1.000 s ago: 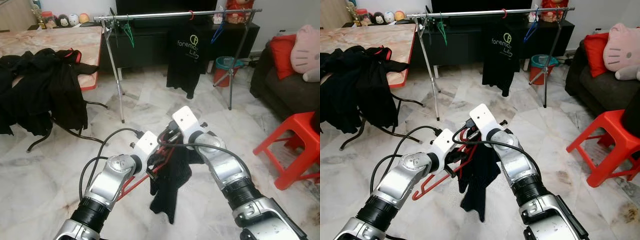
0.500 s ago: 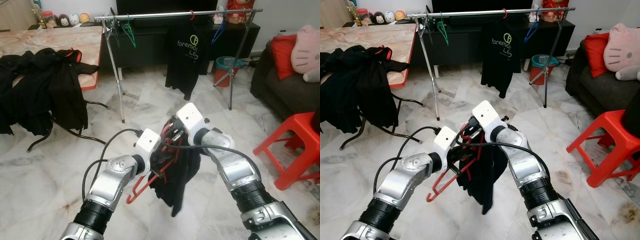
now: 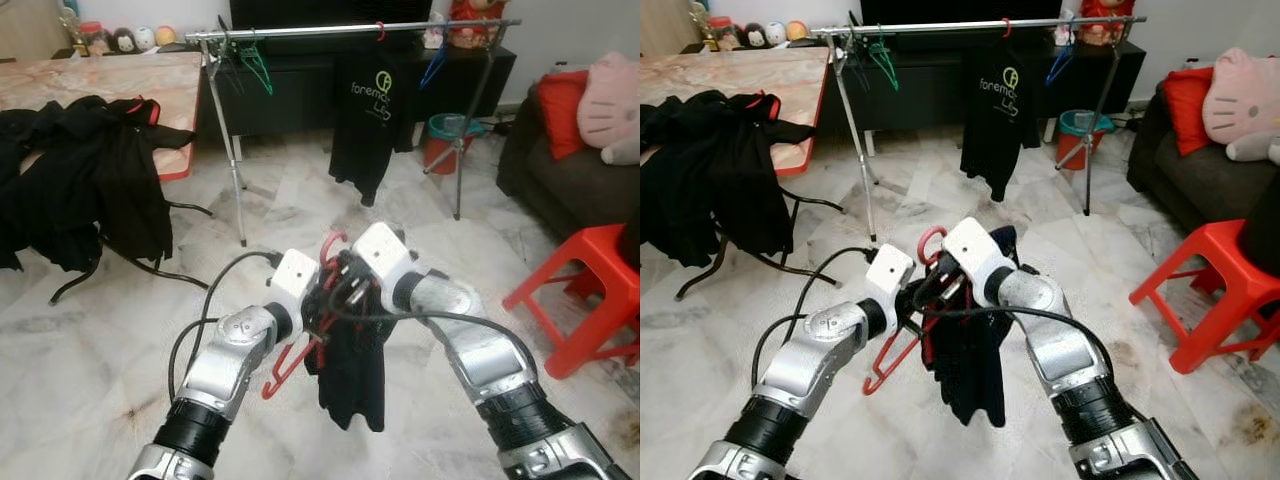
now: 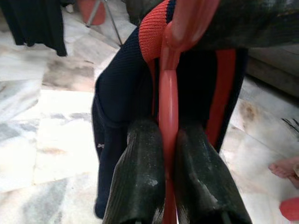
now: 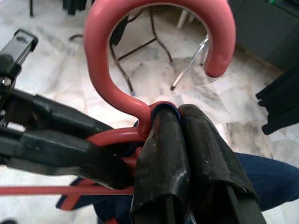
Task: Hang hanger
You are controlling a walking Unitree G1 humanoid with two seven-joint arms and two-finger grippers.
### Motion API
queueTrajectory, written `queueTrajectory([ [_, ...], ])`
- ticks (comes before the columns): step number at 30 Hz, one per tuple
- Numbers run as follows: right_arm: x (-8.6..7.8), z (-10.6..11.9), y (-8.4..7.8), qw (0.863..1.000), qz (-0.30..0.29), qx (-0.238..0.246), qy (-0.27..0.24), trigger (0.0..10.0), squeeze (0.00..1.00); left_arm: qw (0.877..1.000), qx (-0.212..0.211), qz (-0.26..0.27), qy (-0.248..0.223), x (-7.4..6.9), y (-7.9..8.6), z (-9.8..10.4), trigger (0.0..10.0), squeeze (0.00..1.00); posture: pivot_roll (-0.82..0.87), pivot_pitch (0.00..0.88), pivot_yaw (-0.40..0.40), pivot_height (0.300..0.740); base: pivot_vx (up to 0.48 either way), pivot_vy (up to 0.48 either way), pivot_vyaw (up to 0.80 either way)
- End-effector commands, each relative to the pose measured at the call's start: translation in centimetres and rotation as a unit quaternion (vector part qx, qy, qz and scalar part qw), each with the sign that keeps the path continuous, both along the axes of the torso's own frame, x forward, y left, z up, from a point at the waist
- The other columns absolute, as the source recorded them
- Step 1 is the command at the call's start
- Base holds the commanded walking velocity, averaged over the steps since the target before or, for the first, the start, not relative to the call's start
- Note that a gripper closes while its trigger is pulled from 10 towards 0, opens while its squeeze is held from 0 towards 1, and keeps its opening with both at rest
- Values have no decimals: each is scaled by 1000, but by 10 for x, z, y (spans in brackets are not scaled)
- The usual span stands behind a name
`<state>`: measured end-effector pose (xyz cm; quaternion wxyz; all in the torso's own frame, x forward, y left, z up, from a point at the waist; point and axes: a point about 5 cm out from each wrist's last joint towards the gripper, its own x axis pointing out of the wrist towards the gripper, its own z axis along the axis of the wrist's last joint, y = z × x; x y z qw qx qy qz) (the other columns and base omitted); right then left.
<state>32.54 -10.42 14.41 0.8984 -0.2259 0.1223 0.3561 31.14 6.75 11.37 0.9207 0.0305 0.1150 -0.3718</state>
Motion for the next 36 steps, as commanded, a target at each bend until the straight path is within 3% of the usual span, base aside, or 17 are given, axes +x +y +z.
queueTrajectory([
  [1,-9,-9,6,998,45,-22,22,10000,0,998,-28,-30,-53,-1,-10,23,10000,0,-148,0,-49,732,0,0,0],
  [6,-9,-9,2,997,58,-39,19,10000,0,998,-25,-36,-51,-1,-11,21,10000,0,-146,0,-51,732,0,0,0],
  [12,5,-8,-17,998,5,-66,3,10000,0,997,-23,-64,-46,-7,-13,20,10000,0,-145,0,-49,732,0,0,0],
  [21,17,3,-27,998,-42,-46,-16,10000,0,997,-11,-67,-43,-8,-11,16,10000,0,-143,0,-47,732,0,0,0],
  [31,16,6,-16,1000,-24,-13,-15,10000,0,997,-4,-68,-43,-8,-11,14,10000,0,-143,0,-47,732,0,0,0],
  [32,16,8,-14,1000,-24,-5,-15,10000,847,997,-4,-68,-43,-8,-11,14,10000,0,-143,0,-47,732,0,0,0],
  [33,15,9,-11,1000,-19,4,-15,10000,1000,997,-4,-69,-42,-9,-11,13,10000,0,-143,0,-47,732,0,0,0],
  [36,15,11,-8,1000,-13,9,-17,10000,1000,997,-3,-69,-41,-9,-11,12,10000,0,-144,0,-48,732,0,0,0],
])
